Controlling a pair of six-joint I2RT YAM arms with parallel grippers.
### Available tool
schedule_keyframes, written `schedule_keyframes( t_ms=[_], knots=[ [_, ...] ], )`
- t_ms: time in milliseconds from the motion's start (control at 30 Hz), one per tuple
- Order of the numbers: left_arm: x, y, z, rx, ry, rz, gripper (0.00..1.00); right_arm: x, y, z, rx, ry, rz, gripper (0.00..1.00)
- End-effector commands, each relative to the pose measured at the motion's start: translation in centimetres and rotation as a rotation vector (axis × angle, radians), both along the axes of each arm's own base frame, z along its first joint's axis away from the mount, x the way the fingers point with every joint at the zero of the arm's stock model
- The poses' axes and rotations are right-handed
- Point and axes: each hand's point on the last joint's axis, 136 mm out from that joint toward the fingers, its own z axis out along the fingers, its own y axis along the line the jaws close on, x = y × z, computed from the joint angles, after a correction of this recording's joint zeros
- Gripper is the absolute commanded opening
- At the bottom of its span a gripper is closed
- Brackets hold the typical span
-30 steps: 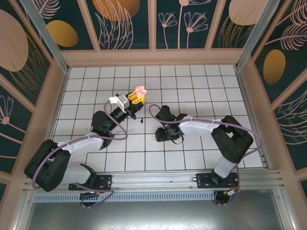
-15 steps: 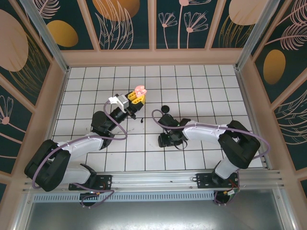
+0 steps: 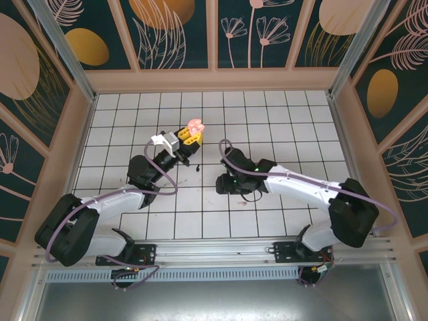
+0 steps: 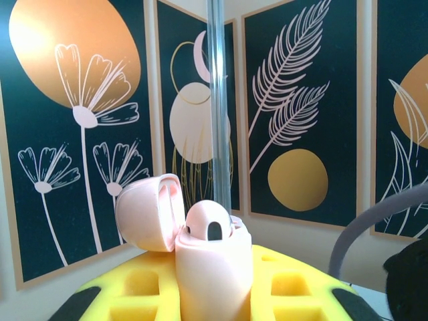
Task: Insert the wireless bluetooth earbuds into the charging case
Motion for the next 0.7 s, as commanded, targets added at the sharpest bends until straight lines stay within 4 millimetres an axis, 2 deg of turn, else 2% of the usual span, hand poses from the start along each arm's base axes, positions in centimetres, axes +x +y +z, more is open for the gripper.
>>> schedule_keyframes(
  t_ms=[0, 167, 300, 667],
  knots=[
    [-0.3, 0.2, 1.0, -0.040, -0.030, 0.001, 0.00, -2.4, -2.0, -1.6, -0.024, 0.085, -0.056, 0.56],
    [-0.3, 0.2, 1.0, -0.035, -0.037, 0.003, 0.00, -4.7, -4.0, -3.7, -0.002, 0.139, -0.098, 0.56],
    [-0.3, 0.1, 1.0, -0.031, -0.038, 0.002, 0.00, -5.5, -4.7, -5.0, 0.007, 0.163, -0.119, 0.56],
    [-0.3, 0.1, 1.0, -0.034, -0.033, -0.002, 0.00, -4.1, -4.3, -6.3, -0.014, 0.148, -0.120, 0.56]
  ],
)
